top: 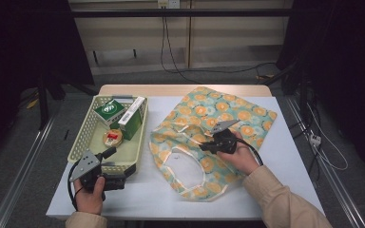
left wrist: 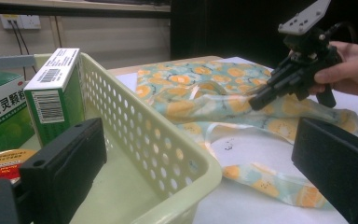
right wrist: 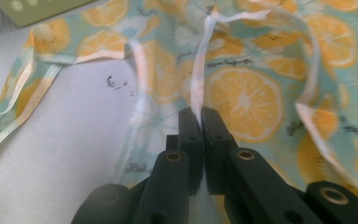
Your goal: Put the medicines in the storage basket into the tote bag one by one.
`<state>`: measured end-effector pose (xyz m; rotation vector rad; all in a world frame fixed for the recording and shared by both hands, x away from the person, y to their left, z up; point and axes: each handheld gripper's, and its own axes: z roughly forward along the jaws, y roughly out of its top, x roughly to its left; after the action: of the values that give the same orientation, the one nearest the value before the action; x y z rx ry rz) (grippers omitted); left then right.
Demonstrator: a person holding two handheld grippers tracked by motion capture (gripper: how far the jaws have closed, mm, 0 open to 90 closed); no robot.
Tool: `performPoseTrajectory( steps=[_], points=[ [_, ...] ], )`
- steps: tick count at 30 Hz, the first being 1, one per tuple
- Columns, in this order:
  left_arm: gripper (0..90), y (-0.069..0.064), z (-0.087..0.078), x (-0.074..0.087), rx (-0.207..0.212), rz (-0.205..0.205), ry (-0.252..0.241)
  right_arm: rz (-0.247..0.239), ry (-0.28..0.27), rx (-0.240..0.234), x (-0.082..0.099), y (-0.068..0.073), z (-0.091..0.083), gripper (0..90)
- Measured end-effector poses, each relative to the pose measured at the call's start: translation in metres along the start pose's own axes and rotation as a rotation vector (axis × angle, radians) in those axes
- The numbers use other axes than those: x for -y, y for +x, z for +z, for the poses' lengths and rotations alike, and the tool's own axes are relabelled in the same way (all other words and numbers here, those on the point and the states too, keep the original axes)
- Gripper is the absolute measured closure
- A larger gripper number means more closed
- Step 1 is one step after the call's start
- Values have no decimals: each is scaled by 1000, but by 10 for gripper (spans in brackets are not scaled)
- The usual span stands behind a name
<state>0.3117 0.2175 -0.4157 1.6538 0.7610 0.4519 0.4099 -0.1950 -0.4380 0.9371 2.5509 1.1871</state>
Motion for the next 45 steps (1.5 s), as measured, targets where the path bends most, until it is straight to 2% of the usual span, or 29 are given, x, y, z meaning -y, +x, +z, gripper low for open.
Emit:
performPoseTrajectory(
  steps=[11,17,27,32,38,43,45],
  points=[
    [29,1,-1,0,-5,-3,-3,72,-65,45,-7,-27,-16,884],
    [29,1,-1,0,-6,-1,-1,101,-79,97,-7,-41,-24,885],
    [29,1,-1,0,-6,-1,0,148,-59,173,-1,-64,-20,884],
    [29,1,-1,0,-6,-1,0,187,-43,194,7,-75,-16,884],
    [29,1,-1,1,-6,-1,0,162,-15,187,10,-72,-7,855],
    [29,1,-1,1,-6,-1,1,133,-8,167,9,-66,-3,725],
    [28,1,-1,1,-5,-5,1,118,3,181,9,-62,-1,659]
  ],
)
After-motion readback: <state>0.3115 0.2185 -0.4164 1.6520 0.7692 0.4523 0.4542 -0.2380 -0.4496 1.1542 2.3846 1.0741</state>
